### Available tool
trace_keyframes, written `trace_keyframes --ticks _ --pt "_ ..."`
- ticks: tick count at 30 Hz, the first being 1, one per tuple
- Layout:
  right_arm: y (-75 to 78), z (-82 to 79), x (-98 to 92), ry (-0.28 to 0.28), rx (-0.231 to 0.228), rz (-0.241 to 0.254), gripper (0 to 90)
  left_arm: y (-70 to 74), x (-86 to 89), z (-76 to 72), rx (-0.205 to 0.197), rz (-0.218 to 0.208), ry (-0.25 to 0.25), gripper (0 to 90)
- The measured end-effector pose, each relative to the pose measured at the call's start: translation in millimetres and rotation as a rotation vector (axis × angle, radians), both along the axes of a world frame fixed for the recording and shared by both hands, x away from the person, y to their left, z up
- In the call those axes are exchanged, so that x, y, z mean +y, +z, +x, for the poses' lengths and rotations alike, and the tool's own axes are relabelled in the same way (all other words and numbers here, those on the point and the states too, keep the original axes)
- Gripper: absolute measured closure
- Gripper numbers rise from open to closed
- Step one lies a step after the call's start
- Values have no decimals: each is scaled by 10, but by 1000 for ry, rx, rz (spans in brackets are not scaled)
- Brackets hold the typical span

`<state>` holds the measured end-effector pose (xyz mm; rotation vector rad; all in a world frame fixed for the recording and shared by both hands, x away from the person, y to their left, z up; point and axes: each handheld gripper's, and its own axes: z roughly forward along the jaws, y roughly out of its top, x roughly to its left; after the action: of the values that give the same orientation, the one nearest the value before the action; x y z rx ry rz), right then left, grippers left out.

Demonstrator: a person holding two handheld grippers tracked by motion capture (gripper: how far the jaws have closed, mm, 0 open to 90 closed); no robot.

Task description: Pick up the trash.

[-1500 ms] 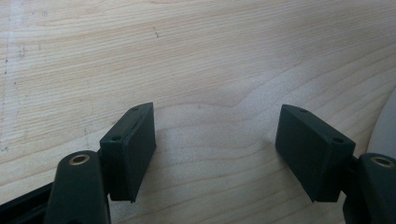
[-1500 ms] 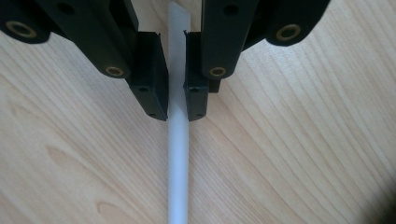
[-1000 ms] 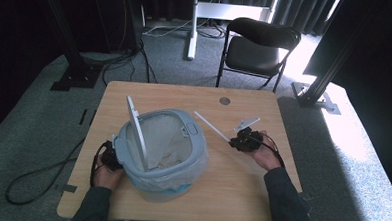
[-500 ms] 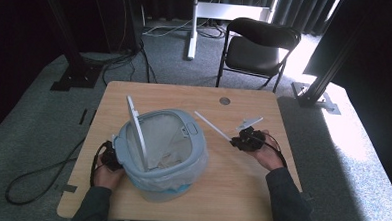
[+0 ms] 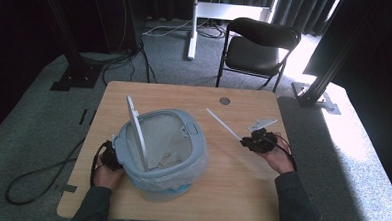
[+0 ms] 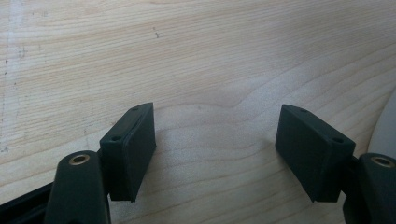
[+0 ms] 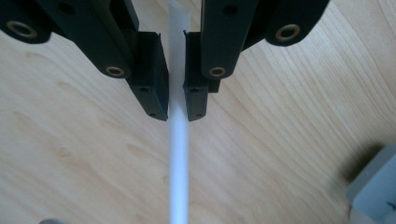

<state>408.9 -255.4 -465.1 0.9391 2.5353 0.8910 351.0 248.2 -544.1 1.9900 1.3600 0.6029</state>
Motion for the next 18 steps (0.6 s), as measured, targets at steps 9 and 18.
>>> trace_keyframes --ticks 9,18 --pt "169 -47 34 17 -43 41 799 1 0 0 1 0 0 288" --pt "366 -109 117 53 -91 87 799 1 0 0 1 0 0 287"
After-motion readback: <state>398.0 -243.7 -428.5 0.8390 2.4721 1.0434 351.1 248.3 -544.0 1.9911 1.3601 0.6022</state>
